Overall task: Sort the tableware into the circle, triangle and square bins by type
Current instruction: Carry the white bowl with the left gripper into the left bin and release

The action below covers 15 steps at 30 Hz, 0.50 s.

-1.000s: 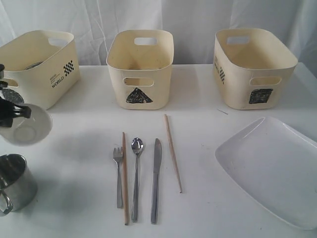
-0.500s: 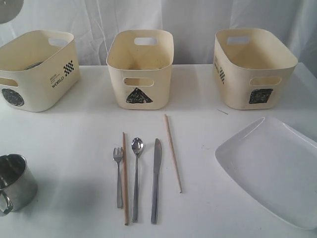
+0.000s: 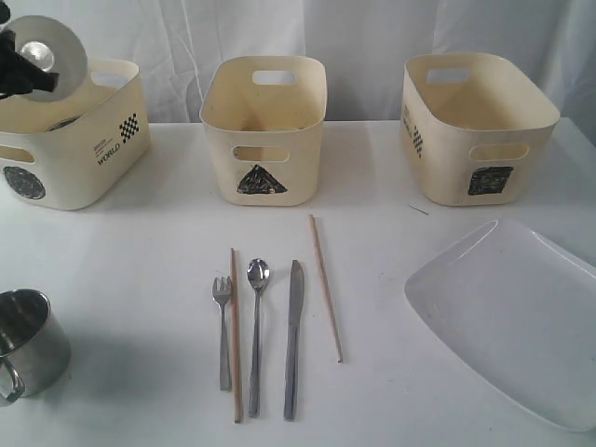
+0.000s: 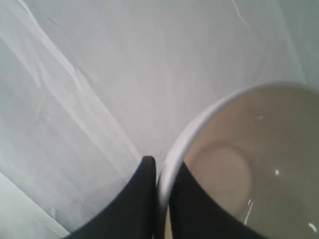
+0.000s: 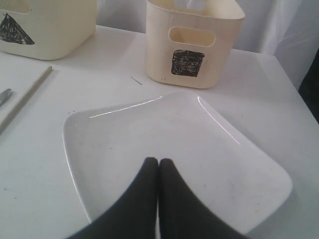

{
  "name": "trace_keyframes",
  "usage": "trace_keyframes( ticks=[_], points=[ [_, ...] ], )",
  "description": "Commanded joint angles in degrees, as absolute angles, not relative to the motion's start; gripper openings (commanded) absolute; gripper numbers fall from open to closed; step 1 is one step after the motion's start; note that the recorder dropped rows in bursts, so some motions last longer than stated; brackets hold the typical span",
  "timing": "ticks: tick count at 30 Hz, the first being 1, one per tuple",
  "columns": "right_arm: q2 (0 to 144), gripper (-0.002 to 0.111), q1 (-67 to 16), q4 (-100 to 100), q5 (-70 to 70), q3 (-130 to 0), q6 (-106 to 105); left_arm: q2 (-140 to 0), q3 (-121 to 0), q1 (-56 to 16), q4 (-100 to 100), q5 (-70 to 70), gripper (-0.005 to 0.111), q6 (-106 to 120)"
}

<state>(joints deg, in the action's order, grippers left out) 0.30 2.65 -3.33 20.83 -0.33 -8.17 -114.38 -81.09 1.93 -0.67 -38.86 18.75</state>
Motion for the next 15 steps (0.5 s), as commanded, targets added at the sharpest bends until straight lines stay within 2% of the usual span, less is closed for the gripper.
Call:
trace_keyframes(
  ticks=[1,5,8,11,15],
  points=[
    [0.0,0.0,2.3,-3.0,20.0,0.0,-8.1,-118.6,-87.9,2.0,0.0,-29.6,0.012,17.1],
    [0.0,0.0,2.3,-3.0,20.0,0.0,-8.1,-118.7,-88.8,2.0,0.0,-26.2,0.041,13.8],
    [0.0,0.0,2.3,-3.0,20.0,0.0,-8.1,-117.5,-88.8,2.0,0.0,-24.1,0.057,12.7],
    [0.0,0.0,2.3,-3.0,20.0,0.0,-8.1,-114.5,-88.8,2.0,0.0,-18.7,0.061,11.7],
    [0.0,0.0,2.3,-3.0,20.0,0.0,-8.1,-108.1,-88.8,2.0,0.0,-8.8,0.061,11.7]
  ],
)
